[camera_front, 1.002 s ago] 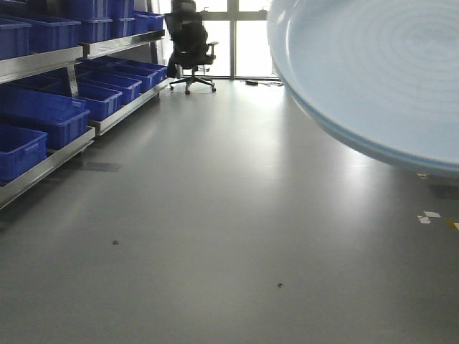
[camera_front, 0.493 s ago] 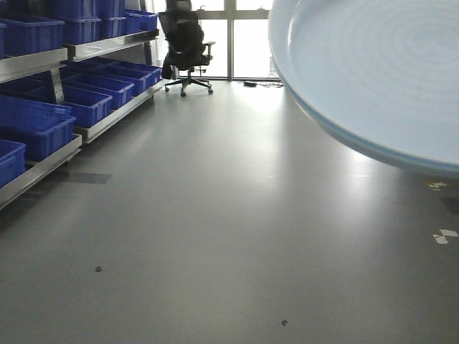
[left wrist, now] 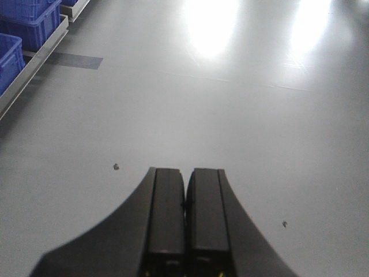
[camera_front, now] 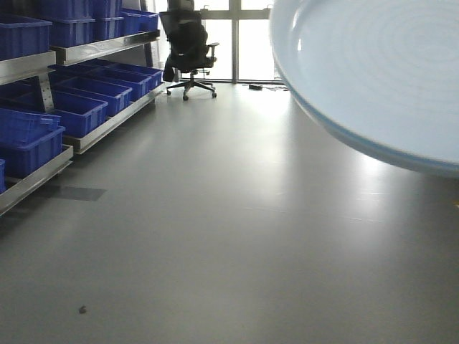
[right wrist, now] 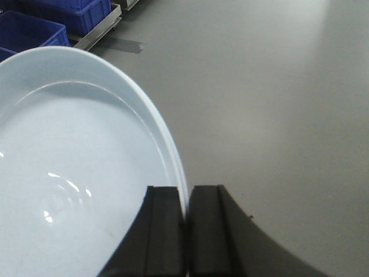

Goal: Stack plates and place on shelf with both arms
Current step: 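Carry the pale blue plate stack in the right gripper toward the bin shelf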

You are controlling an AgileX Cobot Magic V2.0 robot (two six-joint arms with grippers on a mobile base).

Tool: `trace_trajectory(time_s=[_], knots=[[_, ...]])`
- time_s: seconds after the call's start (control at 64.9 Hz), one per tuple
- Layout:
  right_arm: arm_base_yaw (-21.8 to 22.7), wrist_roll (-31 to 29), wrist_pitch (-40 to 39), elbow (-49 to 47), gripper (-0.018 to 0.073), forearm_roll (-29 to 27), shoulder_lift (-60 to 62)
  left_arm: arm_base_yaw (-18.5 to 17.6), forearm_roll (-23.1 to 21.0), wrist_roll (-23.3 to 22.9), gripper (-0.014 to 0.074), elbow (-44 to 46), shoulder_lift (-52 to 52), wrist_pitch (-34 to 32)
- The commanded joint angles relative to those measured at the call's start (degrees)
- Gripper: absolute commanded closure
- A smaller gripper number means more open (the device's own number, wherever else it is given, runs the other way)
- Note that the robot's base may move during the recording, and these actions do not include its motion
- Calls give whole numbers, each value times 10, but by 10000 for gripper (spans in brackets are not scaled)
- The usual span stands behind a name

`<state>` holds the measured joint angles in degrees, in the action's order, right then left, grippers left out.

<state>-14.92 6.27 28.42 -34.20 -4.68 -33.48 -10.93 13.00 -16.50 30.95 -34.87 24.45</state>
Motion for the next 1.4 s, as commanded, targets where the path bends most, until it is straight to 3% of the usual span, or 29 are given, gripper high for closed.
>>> trace_trajectory(time_s=[0.0,1.387], knots=[[3,-1,-53,-18,544,-5,1,-1,4,-5,513,17,1,-47],[3,-1,-51,-18,544,-5,1,-1,4,-5,513,17,1,-47]])
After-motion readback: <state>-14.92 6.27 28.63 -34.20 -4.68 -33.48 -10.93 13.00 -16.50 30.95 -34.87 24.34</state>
